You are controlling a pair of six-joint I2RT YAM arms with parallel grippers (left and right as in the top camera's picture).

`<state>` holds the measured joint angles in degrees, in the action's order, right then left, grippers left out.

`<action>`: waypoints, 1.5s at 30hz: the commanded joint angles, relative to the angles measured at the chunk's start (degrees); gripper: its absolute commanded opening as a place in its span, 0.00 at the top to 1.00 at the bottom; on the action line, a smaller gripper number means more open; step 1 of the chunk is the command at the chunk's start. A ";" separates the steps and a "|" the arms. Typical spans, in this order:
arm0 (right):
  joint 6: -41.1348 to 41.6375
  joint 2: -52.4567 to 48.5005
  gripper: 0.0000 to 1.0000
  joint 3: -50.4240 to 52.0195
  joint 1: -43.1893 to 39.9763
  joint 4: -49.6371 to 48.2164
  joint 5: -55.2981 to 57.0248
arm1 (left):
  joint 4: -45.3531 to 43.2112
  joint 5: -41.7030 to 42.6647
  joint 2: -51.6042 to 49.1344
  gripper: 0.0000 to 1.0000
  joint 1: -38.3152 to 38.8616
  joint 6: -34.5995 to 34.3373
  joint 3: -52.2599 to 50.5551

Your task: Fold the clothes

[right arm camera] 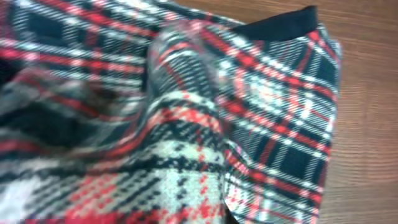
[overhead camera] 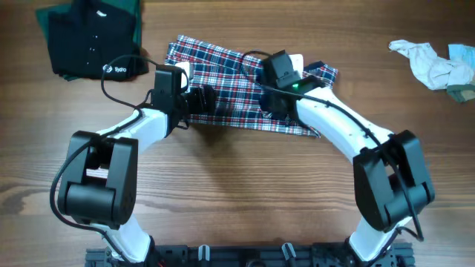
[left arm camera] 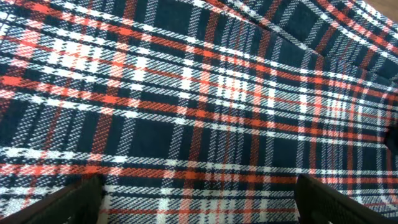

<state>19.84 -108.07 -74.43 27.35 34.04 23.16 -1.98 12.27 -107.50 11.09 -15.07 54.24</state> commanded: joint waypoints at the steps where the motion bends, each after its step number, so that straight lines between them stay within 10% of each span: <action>1: 1.49 1.40 0.83 -1.20 3.67 -0.13 -1.22 | 2.45 -2.29 -1.99 0.00 -1.09 -0.33 -2.47; 6: 2.84 0.00 0.37 -1.20 7.08 -0.09 -1.66 | 2.47 -2.27 -1.99 0.00 -1.09 -0.33 -2.47; 12: 0.52 0.46 0.25 -1.31 7.50 2.93 -5.75 | 2.91 -2.29 -1.99 0.00 -1.09 -0.31 -2.47; 16: -21.31 2.16 0.06 -1.31 7.50 3.08 -33.05 | 2.75 -2.29 -1.99 0.00 -1.09 -0.31 -2.47; 28: -13.44 9.20 0.00 -2.45 7.45 2.45 -13.92 | 3.10 -2.29 -1.99 0.00 -1.09 -0.31 -2.47; 36: -13.81 7.93 0.00 -2.32 7.45 2.10 -23.67 | 3.08 -2.27 -1.99 0.00 -1.09 -0.33 -2.47; 38: -13.00 6.60 0.03 -2.05 7.39 2.43 -24.28 | 3.10 -2.29 -1.99 0.01 -1.09 -0.31 -2.47; 41: -13.00 3.69 0.55 -2.01 6.73 3.82 -27.96 | 3.10 -2.27 -1.99 0.00 -1.09 -0.33 -2.47; 45: -13.73 -1.05 0.86 -2.01 5.05 3.93 -27.28 | 3.10 -2.27 -1.99 0.00 -1.09 -0.33 -2.47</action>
<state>6.20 -105.30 -75.81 33.87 37.74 -2.79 -1.54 11.99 -107.37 11.09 -15.07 54.24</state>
